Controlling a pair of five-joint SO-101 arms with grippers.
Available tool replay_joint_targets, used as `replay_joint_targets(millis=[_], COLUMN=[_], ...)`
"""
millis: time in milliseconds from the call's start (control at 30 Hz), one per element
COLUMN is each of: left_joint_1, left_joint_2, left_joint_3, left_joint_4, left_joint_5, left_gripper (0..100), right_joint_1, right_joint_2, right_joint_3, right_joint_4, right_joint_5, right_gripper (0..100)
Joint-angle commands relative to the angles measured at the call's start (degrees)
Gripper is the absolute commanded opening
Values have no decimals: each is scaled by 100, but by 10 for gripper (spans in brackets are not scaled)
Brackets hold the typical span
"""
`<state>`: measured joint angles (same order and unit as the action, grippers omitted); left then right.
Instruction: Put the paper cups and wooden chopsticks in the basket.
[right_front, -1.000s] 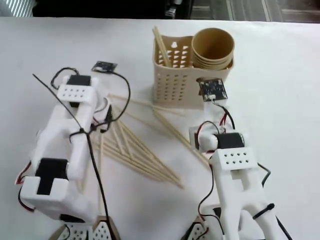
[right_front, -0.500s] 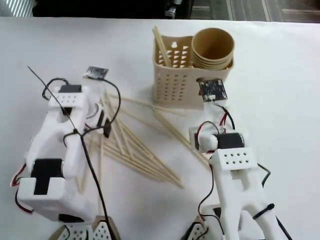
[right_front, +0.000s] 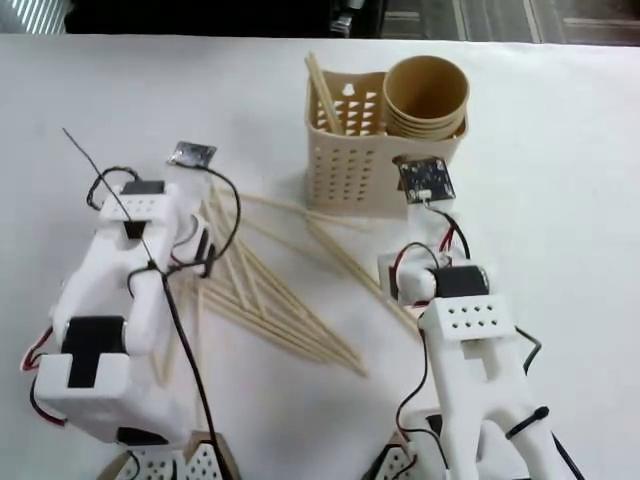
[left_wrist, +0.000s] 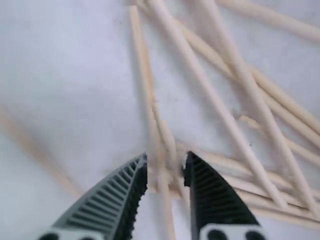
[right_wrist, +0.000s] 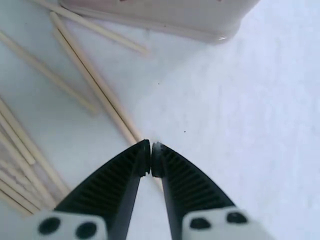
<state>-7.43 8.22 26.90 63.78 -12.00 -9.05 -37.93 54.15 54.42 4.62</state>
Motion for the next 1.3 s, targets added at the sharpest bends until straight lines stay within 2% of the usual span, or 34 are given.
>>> replay_joint_targets(millis=[0,233,333,433,800,933,1067,1267], left_joint_1=[-22,-31,-13,84,875,954,954,998], left_joint_2=[207,927,971,848,-1033,-1877,-2369,-2431], left_joint_3=[-185,-1064,-1213,-1231,-1231,-1327,-2119,-3895], left_joint_4=[-26,721,756,765,1433,1495,1960,2637], left_joint_5=[-26,-26,-35,-35,9,0,-26,-26], left_gripper=[105,98,24,22,22,22,22,22], right_joint_1=[66,66,66,66,66,66,66,66], right_joint_2=[-163,-163,-163,-163,-163,-163,-163,-163], right_joint_3=[-35,-35,-35,-35,-35,-35,-35,-35], right_joint_4=[-75,-75,-75,-75,-75,-75,-75,-75], right_joint_5=[-18,-18,-18,-18,-18,-18,-18,-18], right_gripper=[18,18,18,18,18,18,18,18])
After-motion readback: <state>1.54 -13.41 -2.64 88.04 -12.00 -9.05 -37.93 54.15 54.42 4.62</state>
